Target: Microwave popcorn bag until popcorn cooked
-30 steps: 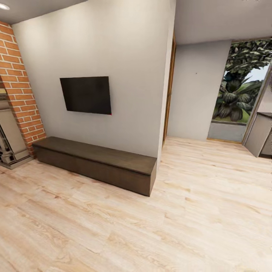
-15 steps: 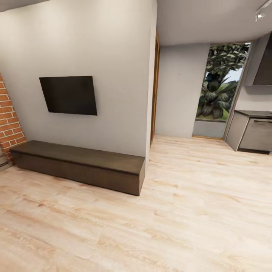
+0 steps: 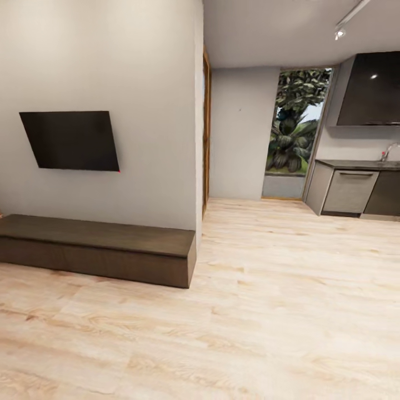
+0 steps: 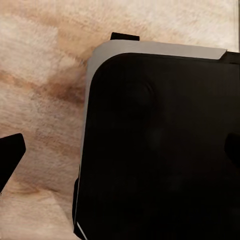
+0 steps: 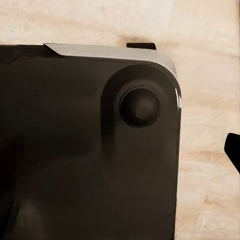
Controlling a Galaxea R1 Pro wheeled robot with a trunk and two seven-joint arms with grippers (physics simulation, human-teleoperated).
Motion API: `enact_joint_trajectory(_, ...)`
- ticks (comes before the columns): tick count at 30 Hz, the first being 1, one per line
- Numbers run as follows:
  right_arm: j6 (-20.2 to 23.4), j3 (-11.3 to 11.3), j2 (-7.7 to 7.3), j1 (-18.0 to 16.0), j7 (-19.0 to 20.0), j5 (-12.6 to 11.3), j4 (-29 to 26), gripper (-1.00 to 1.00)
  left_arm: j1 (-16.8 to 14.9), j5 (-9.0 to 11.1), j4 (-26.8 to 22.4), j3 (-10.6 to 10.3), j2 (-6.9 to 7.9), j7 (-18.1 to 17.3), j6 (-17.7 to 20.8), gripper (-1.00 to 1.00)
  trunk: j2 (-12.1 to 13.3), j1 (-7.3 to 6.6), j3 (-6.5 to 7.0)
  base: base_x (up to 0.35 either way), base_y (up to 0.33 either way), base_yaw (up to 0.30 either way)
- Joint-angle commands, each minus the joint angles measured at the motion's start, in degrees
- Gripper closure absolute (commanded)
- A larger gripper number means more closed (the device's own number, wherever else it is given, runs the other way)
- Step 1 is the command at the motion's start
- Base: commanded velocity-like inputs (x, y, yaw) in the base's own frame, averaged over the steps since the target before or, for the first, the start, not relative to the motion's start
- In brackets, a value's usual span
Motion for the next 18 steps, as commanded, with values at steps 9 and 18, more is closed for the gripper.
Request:
enact_joint_trajectory(9,0.5,0.2,-0.38,0.0,0.4,0.0,0.8,-1.0,0.0,0.4,0.0,0.1,0.23,0.0,-0.1,-1.0,0.0,0.0,-0.06,0.0,0.0,-0.242)
enact_joint_trajectory(18,0.7,0.2,-0.3,0.0,0.8,-0.1,0.9,-1.0,0.0,0.4,0.0,0.1,0.3,0.0,-0.1,-1.0,0.0,0.0,0.01,0.0,0.0,-0.242)
